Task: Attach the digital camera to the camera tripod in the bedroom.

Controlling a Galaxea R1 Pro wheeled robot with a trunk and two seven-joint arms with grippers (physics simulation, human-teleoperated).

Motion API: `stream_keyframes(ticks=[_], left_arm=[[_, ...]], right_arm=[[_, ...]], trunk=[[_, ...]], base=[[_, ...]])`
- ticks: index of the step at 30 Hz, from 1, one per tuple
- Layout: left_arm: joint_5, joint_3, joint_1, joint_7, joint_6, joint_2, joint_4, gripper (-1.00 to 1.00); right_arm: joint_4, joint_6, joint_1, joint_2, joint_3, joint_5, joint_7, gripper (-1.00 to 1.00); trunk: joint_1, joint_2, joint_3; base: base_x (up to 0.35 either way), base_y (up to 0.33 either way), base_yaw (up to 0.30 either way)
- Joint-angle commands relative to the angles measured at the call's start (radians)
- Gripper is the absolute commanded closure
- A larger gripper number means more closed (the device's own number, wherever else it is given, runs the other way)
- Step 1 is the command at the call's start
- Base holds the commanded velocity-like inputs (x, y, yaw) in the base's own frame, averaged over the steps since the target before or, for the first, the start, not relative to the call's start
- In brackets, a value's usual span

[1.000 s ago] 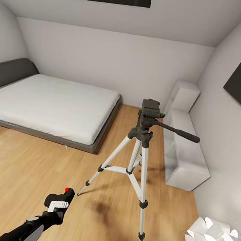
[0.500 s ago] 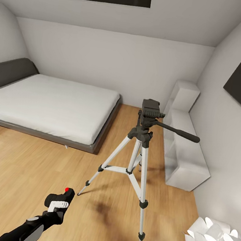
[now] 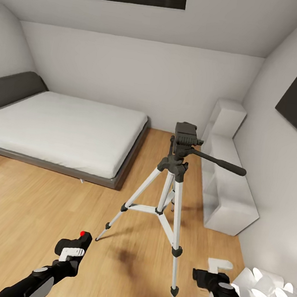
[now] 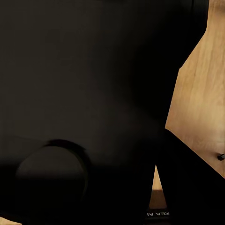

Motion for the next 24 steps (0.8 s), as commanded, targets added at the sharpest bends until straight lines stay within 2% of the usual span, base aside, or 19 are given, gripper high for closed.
stream_keyframes(ticks=[1,3,7,16,24], left_arm=[[0.007,-0.004,-0.001,-0.002,0.004,0.001,-0.002,1.00],[0.007,-0.004,-0.001,-0.002,0.004,0.001,-0.002,1.00],[0.007,-0.004,-0.001,-0.002,0.004,0.001,-0.002,1.00],[0.007,-0.004,-0.001,-0.001,0.004,0.001,-0.002,1.00],[0.007,-0.004,-0.001,-0.002,0.004,0.001,-0.003,1.00]], right_arm=[[-0.020,0.015,0.000,0.000,0.005,0.006,0.001,-1.00],[-0.095,0.056,0.000,0.000,0.044,0.007,0.001,-1.00],[-0.171,0.083,0.000,0.000,0.100,0.008,0.001,-1.00],[-0.277,0.158,0.000,0.000,0.155,0.002,0.005,-1.00],[-0.316,0.193,-0.001,-0.001,0.231,0.000,0.034,-1.00]], trunk=[[0.001,-0.002,-0.002],[0.001,-0.002,-0.002],[0.001,-0.002,-0.002],[0.001,-0.002,-0.002],[0.001,-0.002,-0.002]], base=[[0.000,0.000,0.000],[0.000,0.000,0.000],[0.000,0.000,0.000],[0.000,0.000,0.000],[0.000,0.000,0.000]])
